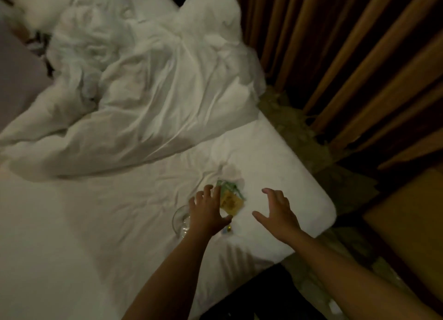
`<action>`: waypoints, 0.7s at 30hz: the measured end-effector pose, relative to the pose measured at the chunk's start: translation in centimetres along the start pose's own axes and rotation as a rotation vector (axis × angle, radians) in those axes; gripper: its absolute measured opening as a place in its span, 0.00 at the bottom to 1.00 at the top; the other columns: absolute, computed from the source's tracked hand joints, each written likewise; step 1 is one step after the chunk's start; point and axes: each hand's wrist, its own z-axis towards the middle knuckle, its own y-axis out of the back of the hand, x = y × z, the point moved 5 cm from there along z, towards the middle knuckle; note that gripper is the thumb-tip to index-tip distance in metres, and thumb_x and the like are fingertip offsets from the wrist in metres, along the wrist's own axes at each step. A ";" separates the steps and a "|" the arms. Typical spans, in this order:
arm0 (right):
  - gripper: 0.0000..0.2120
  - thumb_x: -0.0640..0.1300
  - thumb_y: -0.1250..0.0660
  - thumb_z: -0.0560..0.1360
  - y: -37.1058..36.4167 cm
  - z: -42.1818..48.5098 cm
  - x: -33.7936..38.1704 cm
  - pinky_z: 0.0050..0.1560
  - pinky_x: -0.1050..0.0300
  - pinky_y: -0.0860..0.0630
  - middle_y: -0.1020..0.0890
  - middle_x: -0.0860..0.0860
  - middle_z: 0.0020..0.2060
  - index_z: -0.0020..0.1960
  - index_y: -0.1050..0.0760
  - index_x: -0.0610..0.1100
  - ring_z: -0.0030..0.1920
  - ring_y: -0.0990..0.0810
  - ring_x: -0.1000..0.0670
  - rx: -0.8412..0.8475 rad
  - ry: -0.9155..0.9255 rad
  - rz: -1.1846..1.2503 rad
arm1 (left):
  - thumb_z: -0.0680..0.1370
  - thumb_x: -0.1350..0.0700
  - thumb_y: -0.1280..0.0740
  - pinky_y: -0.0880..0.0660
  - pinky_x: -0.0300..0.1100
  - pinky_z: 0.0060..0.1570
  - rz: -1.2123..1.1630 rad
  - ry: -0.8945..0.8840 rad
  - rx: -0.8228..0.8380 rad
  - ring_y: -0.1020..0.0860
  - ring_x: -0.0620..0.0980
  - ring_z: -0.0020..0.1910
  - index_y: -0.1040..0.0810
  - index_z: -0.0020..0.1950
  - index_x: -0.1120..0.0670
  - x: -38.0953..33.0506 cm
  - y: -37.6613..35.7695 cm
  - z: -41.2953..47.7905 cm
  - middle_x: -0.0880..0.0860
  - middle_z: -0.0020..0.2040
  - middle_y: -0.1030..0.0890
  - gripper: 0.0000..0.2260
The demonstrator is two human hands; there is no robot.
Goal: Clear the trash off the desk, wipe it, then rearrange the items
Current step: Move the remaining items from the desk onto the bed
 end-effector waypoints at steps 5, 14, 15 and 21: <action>0.29 0.55 0.34 0.75 5.3 -4.8 -3.8 0.59 0.52 0.27 0.37 0.49 0.69 0.71 0.41 0.50 0.66 0.35 0.48 -0.138 -0.073 0.083 | 0.71 0.38 0.32 0.36 0.51 0.64 0.031 -0.165 -0.006 0.33 0.55 0.67 0.43 0.75 0.48 -8.2 3.0 -0.7 0.52 0.71 0.37 0.38; 0.28 0.55 0.34 0.76 13.7 -18.1 -17.0 0.63 0.49 0.30 0.40 0.49 0.71 0.71 0.40 0.50 0.68 0.36 0.46 -0.326 -0.293 0.212 | 0.72 0.37 0.34 0.35 0.52 0.64 0.151 -0.517 0.041 0.32 0.54 0.67 0.42 0.74 0.48 -27.2 1.9 -6.6 0.51 0.71 0.37 0.35; 0.28 0.56 0.35 0.76 14.6 -19.9 -19.0 0.63 0.48 0.30 0.40 0.49 0.70 0.71 0.40 0.50 0.68 0.36 0.46 -0.346 -0.319 0.224 | 0.72 0.37 0.34 0.35 0.51 0.64 0.163 -0.559 0.048 0.32 0.54 0.67 0.42 0.74 0.48 -29.9 1.4 -7.4 0.51 0.71 0.37 0.35; 0.27 0.56 0.34 0.75 18.3 -30.6 -31.4 0.59 0.49 0.28 0.35 0.48 0.64 0.69 0.40 0.49 0.63 0.32 0.44 -0.480 -0.475 0.276 | 0.73 0.40 0.33 0.39 0.56 0.69 0.186 -0.763 0.174 0.37 0.57 0.71 0.44 0.75 0.47 -46.1 -3.4 -13.7 0.52 0.74 0.41 0.35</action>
